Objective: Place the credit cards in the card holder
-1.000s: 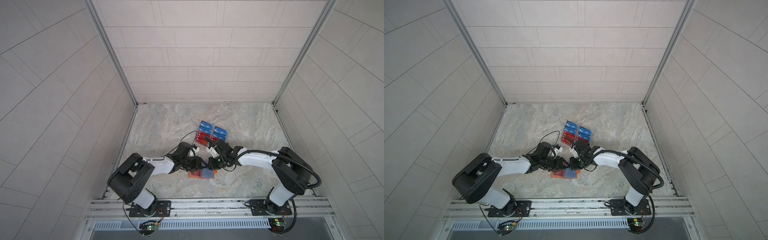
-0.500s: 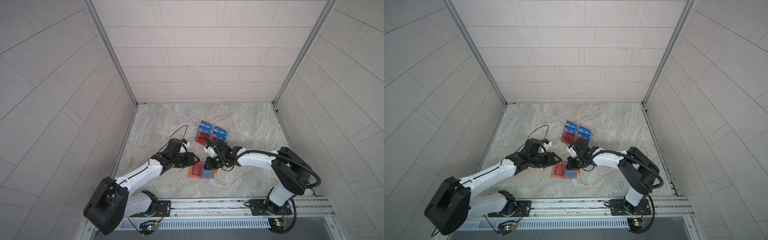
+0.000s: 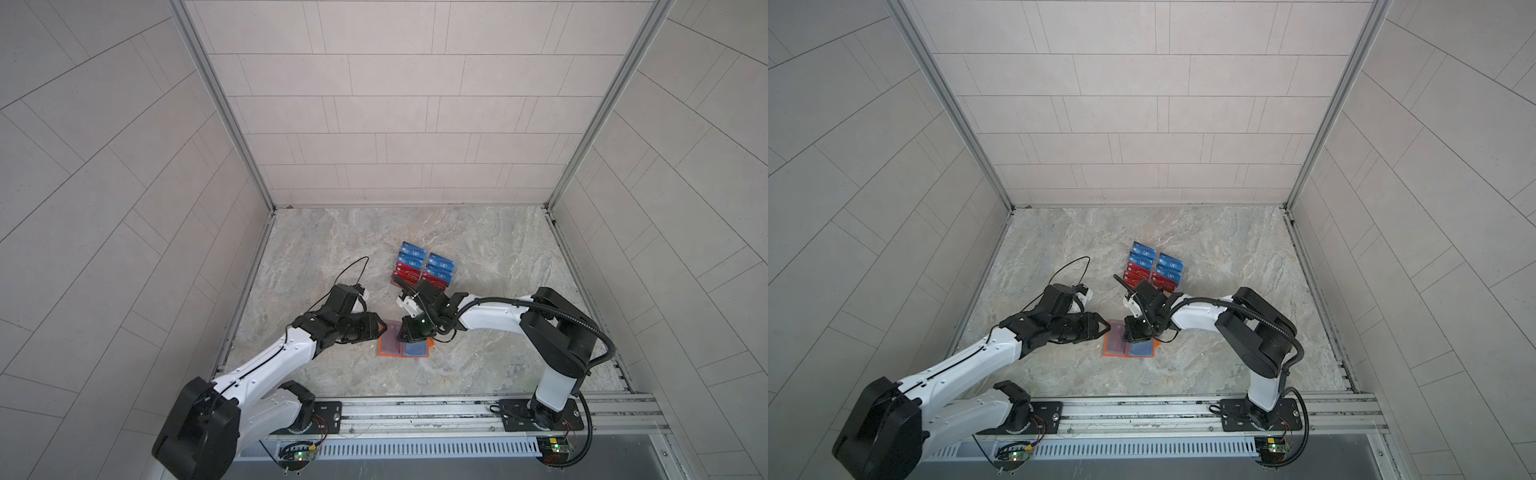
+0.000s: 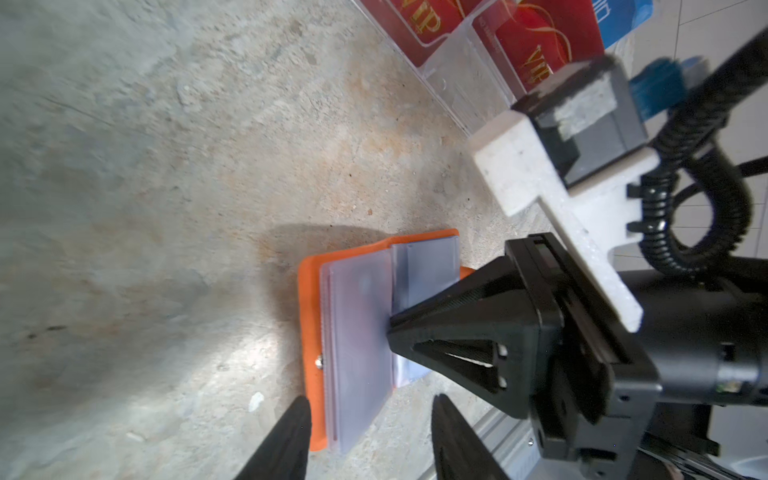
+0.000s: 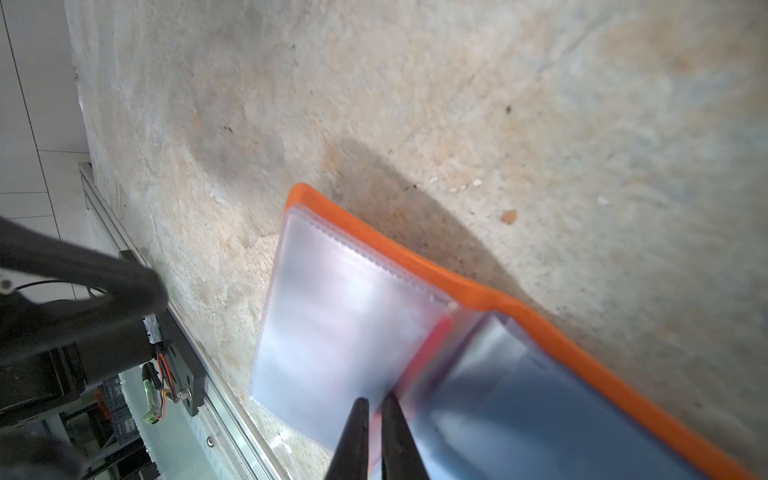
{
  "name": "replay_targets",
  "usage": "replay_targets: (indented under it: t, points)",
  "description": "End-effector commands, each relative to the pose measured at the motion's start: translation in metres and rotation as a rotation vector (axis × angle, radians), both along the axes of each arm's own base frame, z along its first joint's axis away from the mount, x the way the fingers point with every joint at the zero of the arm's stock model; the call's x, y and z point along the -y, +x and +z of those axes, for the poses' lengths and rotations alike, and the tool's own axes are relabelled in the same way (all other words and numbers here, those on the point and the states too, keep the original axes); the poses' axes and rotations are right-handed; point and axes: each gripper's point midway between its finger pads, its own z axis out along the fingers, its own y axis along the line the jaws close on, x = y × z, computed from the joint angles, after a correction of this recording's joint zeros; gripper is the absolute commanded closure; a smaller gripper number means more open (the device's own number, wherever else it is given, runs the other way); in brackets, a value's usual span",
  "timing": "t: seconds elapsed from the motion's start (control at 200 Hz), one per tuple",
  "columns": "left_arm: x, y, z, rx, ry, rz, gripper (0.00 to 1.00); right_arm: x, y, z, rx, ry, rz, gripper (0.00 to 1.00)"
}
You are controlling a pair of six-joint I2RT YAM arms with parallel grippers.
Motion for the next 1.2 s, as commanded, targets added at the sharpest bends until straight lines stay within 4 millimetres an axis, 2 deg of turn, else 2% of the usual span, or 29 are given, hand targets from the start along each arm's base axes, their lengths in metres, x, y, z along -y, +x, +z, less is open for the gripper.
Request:
replay_targets:
  t: [0.0, 0.11, 0.22, 0.38, 0.561, 0.686, 0.881, 1.031, 1.196]
  points:
    - [0.01, -0.008, -0.002, -0.009, -0.024, -0.046, 0.53, -0.005, 0.005, -0.003, 0.011, -0.011, -0.011, 0.88]
    - [0.021, -0.009, -0.009, -0.025, -0.058, -0.049, 0.57, -0.003, 0.005, -0.005, 0.007, -0.025, -0.016, 0.88]
    - [0.027, -0.003, -0.018, -0.031, -0.071, -0.029, 0.61, -0.003, 0.005, 0.001, 0.017, -0.013, -0.017, 0.88]
    - [0.029, 0.002, -0.032, -0.059, -0.065, -0.01, 0.65, 0.0, 0.01, 0.02, 0.039, 0.013, -0.036, 0.88]
    - [0.022, -0.002, -0.044, -0.072, -0.02, -0.005, 0.65, 0.015, 0.021, 0.046, 0.095, -0.016, -0.031, 0.83]
    - [0.019, -0.002, -0.047, -0.067, 0.001, -0.004, 0.64, 0.026, 0.037, 0.065, 0.149, -0.06, -0.007, 0.74]
    - [0.017, -0.003, -0.052, -0.067, 0.017, -0.012, 0.63, 0.045, 0.077, 0.09, 0.224, -0.142, 0.012, 0.66]
    - [0.016, -0.004, -0.056, -0.071, 0.03, -0.016, 0.62, 0.049, 0.105, 0.104, 0.276, -0.183, 0.023, 0.63]
    - [0.016, -0.004, -0.055, -0.074, 0.031, -0.019, 0.61, 0.046, 0.127, 0.106, 0.312, -0.24, 0.062, 0.64]
